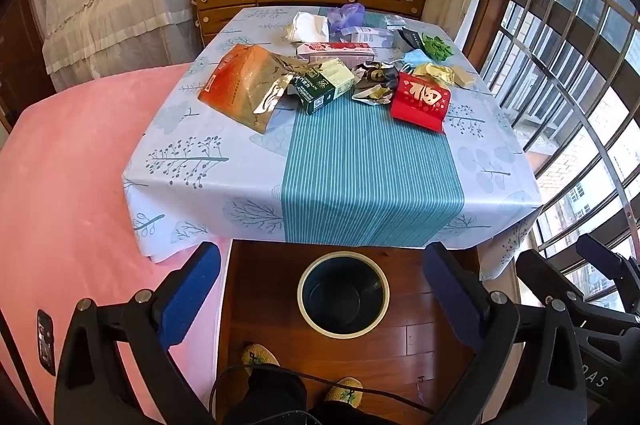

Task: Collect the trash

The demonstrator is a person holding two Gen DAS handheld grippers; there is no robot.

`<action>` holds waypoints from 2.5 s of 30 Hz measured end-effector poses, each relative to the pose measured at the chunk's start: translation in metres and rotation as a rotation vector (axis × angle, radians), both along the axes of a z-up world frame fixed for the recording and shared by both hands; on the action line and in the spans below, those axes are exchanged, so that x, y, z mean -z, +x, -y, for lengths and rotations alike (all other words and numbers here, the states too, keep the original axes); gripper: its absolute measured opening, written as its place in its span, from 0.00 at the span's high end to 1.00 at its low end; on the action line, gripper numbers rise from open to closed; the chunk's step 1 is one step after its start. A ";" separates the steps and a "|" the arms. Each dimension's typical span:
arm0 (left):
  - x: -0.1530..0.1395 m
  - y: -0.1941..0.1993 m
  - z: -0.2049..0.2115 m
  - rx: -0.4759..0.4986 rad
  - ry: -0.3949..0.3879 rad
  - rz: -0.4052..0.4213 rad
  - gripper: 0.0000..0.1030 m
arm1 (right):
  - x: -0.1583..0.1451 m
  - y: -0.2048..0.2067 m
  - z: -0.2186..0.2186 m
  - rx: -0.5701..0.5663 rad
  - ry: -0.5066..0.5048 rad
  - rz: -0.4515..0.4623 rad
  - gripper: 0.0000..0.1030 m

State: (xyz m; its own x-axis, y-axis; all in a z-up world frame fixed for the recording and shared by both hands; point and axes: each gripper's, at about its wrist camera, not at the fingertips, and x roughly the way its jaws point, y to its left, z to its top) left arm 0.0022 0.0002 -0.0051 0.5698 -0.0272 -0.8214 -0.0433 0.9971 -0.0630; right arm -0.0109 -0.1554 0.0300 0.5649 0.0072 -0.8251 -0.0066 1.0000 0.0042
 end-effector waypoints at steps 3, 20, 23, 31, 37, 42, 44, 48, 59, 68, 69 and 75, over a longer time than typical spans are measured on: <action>0.000 -0.001 0.000 0.001 0.002 0.005 0.04 | 0.000 0.000 0.000 -0.001 0.006 0.000 0.07; -0.007 -0.006 0.000 -0.013 0.012 0.019 0.04 | 0.003 -0.001 -0.002 -0.007 0.015 -0.004 0.07; -0.010 -0.008 0.000 -0.013 0.019 0.029 0.04 | 0.003 -0.001 -0.002 -0.008 0.016 -0.004 0.07; -0.014 -0.009 0.000 -0.016 0.030 0.042 0.04 | 0.002 -0.001 -0.002 -0.009 0.019 -0.001 0.07; -0.015 -0.009 -0.001 -0.018 0.029 0.048 0.04 | 0.001 -0.001 -0.003 -0.010 0.020 0.001 0.07; -0.016 -0.010 -0.001 -0.018 0.030 0.050 0.04 | -0.001 -0.001 -0.003 -0.010 0.020 0.003 0.07; -0.017 -0.009 -0.001 -0.018 0.034 0.051 0.04 | 0.000 -0.002 -0.002 -0.010 0.020 0.003 0.07; -0.017 -0.010 0.000 -0.018 0.037 0.052 0.04 | 0.000 -0.002 -0.002 -0.011 0.021 0.004 0.07; -0.025 -0.008 0.003 -0.027 0.052 0.068 0.04 | -0.013 0.009 -0.003 -0.022 0.029 0.028 0.07; -0.032 -0.003 0.002 -0.044 0.075 0.070 0.04 | -0.012 0.016 -0.003 -0.038 0.032 0.043 0.07; -0.033 -0.003 0.002 -0.046 0.078 0.072 0.04 | -0.013 0.017 -0.004 -0.040 0.032 0.047 0.07; -0.046 0.003 0.000 -0.060 0.100 0.101 0.04 | -0.016 0.024 -0.005 -0.044 0.032 0.066 0.07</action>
